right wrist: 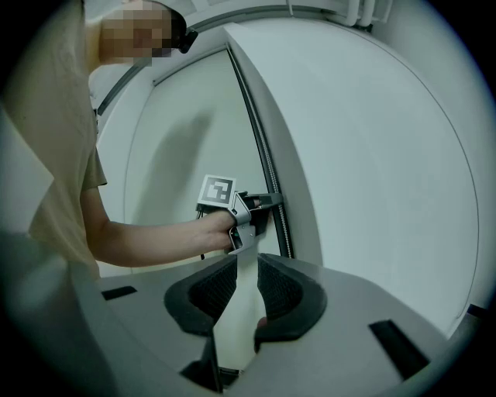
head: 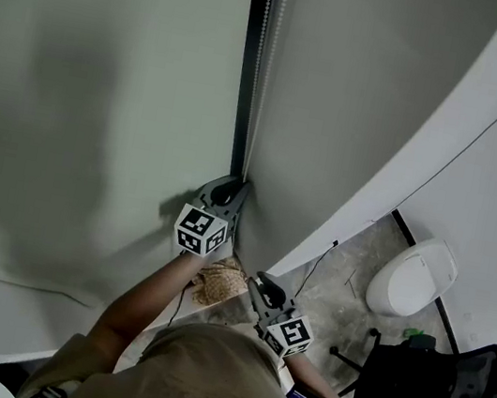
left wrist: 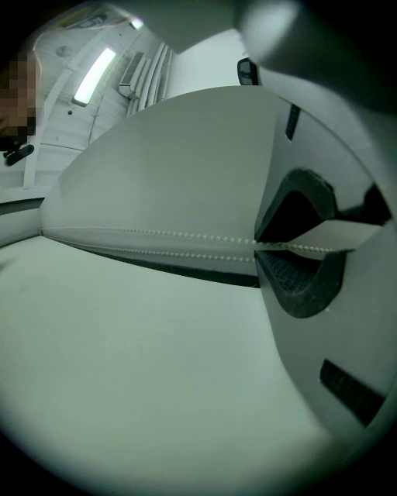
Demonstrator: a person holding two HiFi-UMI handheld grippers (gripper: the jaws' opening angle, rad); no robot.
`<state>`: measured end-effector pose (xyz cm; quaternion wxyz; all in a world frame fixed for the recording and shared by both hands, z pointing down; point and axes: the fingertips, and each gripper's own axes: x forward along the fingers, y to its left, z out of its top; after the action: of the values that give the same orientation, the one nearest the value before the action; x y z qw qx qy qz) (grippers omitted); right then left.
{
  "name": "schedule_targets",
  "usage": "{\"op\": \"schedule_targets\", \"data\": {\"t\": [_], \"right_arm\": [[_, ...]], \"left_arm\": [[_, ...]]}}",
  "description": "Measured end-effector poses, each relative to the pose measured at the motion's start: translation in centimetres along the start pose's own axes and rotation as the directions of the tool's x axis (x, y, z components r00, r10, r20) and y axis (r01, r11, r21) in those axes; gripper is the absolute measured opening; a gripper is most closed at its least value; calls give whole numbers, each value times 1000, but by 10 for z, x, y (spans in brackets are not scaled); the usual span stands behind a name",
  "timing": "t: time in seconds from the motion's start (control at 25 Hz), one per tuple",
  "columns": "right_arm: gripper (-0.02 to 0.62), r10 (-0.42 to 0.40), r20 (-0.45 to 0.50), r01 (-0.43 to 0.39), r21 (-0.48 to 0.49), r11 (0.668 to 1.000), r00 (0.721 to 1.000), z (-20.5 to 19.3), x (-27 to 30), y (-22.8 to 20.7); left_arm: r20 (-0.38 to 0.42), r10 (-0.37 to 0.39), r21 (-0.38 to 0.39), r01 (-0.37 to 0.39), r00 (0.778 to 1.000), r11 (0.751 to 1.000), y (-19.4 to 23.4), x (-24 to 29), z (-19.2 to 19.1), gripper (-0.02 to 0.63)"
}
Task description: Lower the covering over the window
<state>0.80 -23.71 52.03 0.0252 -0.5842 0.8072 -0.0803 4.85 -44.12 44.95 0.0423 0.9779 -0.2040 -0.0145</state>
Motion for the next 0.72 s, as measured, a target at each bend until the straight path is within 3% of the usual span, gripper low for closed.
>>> {"op": "schedule_targets", "data": {"t": [0.08, 0.32, 0.44, 0.6, 0.72], "right_arm": [[71, -1, -16, 1, -5, 1000, 1000, -1, -1, -1], [71, -5, 2, 5, -11, 1000, 1000, 12, 5, 6], [71, -2, 22, 2, -21, 1000, 1000, 16, 3, 5], [71, 1, -20, -2, -27, 1000, 1000, 7, -7, 1], [71, 47, 56, -45, -39, 998, 997, 22, -4, 4]], "left_arm": [[-1, -11, 9, 11, 1000, 1000, -3, 1, 0, 24], [-6, -45, 1, 45, 999, 999, -12, -23, 2, 18], [-9, -92, 19, 93, 996, 996, -34, -41, 2, 17], [-25, -138, 58, 139, 990, 989, -70, -70, -8, 17], [-30, -130, 49, 132, 991, 990, -82, -84, -17, 17]]}}
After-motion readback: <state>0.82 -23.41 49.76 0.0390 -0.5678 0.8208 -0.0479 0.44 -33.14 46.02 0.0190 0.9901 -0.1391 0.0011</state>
